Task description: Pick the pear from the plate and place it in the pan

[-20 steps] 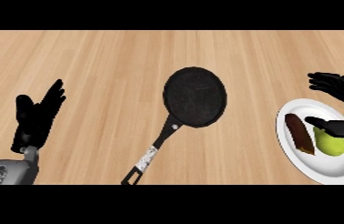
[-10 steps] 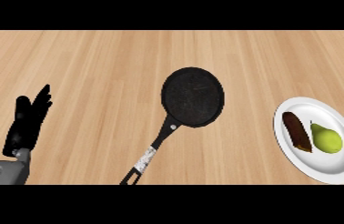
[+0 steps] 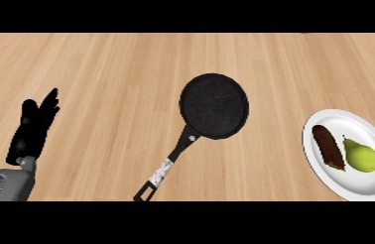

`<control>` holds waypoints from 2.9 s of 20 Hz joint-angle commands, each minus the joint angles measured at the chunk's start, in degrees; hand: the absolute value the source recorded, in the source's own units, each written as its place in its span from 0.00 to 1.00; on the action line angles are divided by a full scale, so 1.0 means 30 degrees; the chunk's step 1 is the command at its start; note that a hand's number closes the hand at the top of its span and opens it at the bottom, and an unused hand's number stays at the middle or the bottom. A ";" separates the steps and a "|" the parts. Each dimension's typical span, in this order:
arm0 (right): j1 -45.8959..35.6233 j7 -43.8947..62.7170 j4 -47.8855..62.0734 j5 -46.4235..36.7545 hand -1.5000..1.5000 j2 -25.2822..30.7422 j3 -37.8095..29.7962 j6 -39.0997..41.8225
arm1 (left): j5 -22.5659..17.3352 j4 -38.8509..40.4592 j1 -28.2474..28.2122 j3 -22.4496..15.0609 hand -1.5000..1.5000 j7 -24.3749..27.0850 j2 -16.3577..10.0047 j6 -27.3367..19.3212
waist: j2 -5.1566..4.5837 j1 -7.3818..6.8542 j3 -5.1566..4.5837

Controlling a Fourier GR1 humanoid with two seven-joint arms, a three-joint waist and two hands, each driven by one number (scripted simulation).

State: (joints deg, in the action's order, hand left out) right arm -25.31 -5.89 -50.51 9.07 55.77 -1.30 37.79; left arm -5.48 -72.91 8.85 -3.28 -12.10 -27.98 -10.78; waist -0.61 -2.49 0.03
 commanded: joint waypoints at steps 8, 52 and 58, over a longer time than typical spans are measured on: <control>-0.3983 0.1380 -0.0364 -0.6882 0.00 -0.0436 0.6124 0.3077 | 0.0186 0.0117 -0.0392 0.0228 0.50 0.0630 0.0327 0.0086 | 0.0000 -0.0163 -0.0001; -0.2892 -0.4386 0.5136 -2.0181 0.00 -0.5289 0.5492 0.0697 | 0.3711 0.0607 0.1060 0.2721 0.50 -0.0802 0.2853 0.0885 | 0.0147 0.0729 -0.0003; -0.2786 -0.4052 0.6748 -2.1622 0.00 -0.6065 0.5102 -0.0808 | 0.3402 -0.0073 -0.0643 0.3313 0.50 0.0349 0.2719 0.2045 | 0.0127 0.0588 0.0002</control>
State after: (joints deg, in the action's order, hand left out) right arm -31.52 -16.41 -37.02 -52.31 38.88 14.11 38.87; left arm 3.77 -74.86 6.92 6.80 -13.28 -21.25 -4.65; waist -0.01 -0.36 -0.03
